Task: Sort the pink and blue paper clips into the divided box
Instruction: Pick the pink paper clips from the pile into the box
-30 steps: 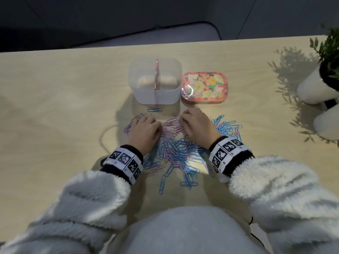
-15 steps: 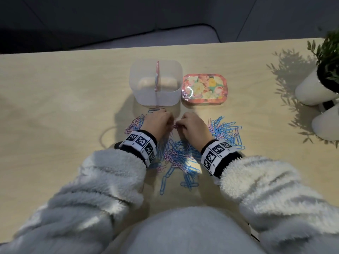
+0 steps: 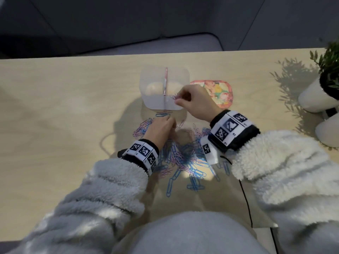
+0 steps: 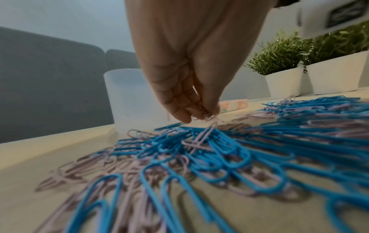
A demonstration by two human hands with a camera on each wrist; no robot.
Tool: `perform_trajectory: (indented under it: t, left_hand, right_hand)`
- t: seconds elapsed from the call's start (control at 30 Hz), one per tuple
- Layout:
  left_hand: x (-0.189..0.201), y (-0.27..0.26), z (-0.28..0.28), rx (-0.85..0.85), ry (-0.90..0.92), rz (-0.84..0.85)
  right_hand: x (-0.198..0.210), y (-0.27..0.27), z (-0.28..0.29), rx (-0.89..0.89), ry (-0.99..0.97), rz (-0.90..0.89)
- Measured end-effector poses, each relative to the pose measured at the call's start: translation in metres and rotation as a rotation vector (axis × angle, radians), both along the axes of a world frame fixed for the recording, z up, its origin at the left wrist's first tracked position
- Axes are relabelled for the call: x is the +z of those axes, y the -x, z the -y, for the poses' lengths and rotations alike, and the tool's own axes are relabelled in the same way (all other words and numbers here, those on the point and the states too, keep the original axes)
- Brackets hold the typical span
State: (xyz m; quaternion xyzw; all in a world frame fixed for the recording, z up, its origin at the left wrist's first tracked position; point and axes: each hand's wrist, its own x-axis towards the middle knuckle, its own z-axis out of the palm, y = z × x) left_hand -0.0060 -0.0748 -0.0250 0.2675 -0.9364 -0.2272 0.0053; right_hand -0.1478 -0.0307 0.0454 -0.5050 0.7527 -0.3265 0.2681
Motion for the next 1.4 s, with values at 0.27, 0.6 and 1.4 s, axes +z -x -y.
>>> perform_trajectory:
  t: [0.27, 0.6, 1.4]
  left_hand:
    - [0.027, -0.033, 0.009, 0.165, -0.022, -0.19]
    - [0.067, 0.004, 0.086, 0.286, 0.109, -0.196]
    - [-0.01, -0.028, 0.002, 0.064, 0.215, 0.223]
  right_hand:
    - [0.012, -0.014, 0.083, -0.097, -0.008, 0.09]
    - [0.015, 0.0, 0.05, -0.207, 0.157, 0.177]
    - [-0.059, -0.019, -0.029, 0.175, -0.267, -0.439]
